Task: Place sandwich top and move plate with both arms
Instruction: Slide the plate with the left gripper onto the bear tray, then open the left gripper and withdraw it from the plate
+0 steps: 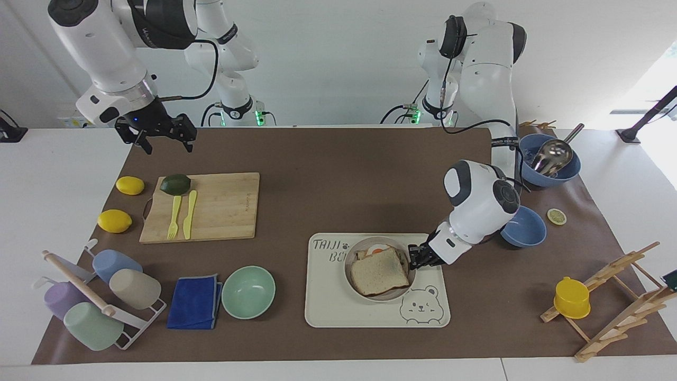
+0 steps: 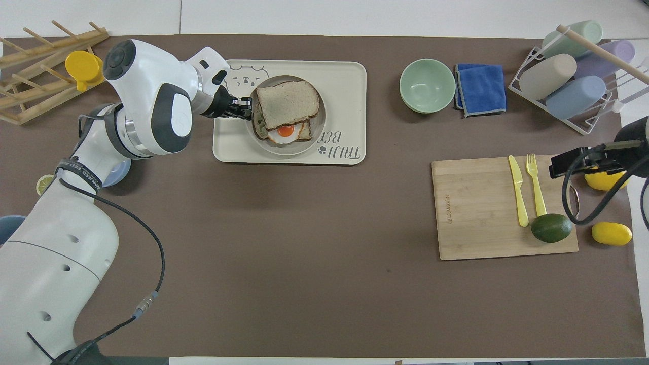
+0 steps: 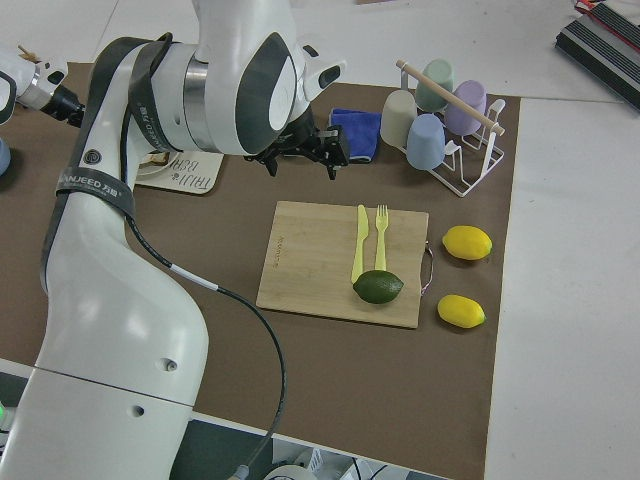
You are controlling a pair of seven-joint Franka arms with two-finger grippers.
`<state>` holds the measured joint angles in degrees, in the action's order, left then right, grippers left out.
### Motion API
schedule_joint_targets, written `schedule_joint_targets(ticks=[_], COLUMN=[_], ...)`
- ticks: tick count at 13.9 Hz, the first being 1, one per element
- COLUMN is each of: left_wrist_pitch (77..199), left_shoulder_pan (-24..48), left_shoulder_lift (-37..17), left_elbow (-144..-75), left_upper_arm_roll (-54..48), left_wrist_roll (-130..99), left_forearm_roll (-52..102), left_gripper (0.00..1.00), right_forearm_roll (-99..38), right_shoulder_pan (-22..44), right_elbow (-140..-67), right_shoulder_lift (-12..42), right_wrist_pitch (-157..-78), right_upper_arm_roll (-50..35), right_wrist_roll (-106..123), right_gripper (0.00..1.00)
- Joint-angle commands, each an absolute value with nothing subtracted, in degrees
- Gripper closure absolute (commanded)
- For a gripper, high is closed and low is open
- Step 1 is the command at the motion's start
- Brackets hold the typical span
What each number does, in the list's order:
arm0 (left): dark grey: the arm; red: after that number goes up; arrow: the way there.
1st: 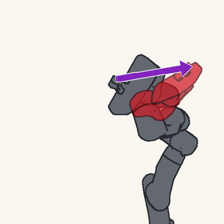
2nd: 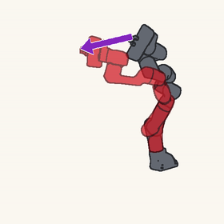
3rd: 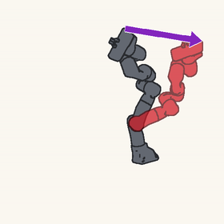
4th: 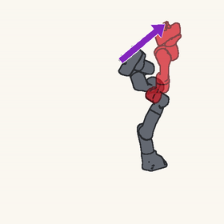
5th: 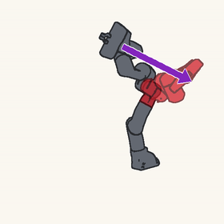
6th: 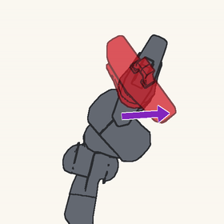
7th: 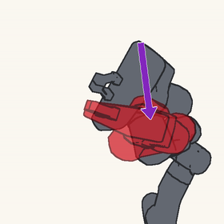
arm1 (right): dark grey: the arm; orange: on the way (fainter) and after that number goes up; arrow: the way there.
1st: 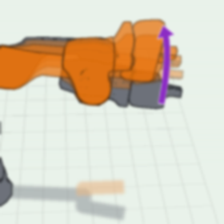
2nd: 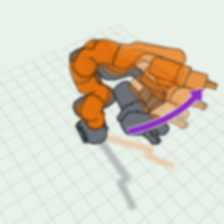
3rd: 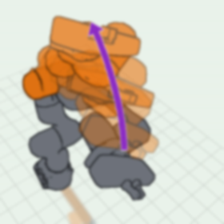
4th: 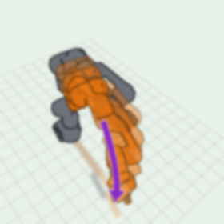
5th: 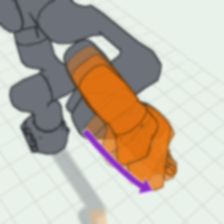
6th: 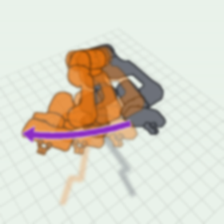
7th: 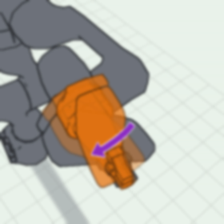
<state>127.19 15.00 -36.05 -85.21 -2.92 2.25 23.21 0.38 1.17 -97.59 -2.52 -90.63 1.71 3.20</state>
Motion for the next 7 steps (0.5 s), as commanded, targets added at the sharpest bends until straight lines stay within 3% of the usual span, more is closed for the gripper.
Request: schedule_joint_targets(ticks=[1, 2, 3, 7], left_wrist_pitch=[128.58, 128.76, 128.32, 124.21], left_shoulder_pan=[15.21, 15.29, 15.21, 12.58], left_shoulder_lift=[-35.42, -35.42, -35.25, -32.89], left_elbow=[-86.22, -86.31, -86.40, -85.87], left_upper_arm_roll=[-2.55, -2.55, -2.55, -2.46], left_wrist_roll=[3.78, 3.61, 3.43, 3.25], left_forearm_roll=[24.61, 24.78, 25.05, 25.93], left_gripper=[1.00, 0.73, 0.01, 0.00], right_forearm_roll=[0.88, 0.88, 0.88, 0.79], right_shoulder_pan=[0.88, 0.70, 0.18, -0.09], right_elbow=[-98.35, -98.35, -98.44, -98.44], right_shoulder_lift=[-3.87, -3.87, -3.87, -3.69], right_wrist_pitch=[-89.82, -89.91, -90.00, -91.49], right_upper_arm_roll=[-0.17, -0.18, -0.18, 0.26], right_wrist_roll=[4.57, 4.83, 4.92, 4.57], right_gripper=[0.00, 0.00, 0.00, 0.00])
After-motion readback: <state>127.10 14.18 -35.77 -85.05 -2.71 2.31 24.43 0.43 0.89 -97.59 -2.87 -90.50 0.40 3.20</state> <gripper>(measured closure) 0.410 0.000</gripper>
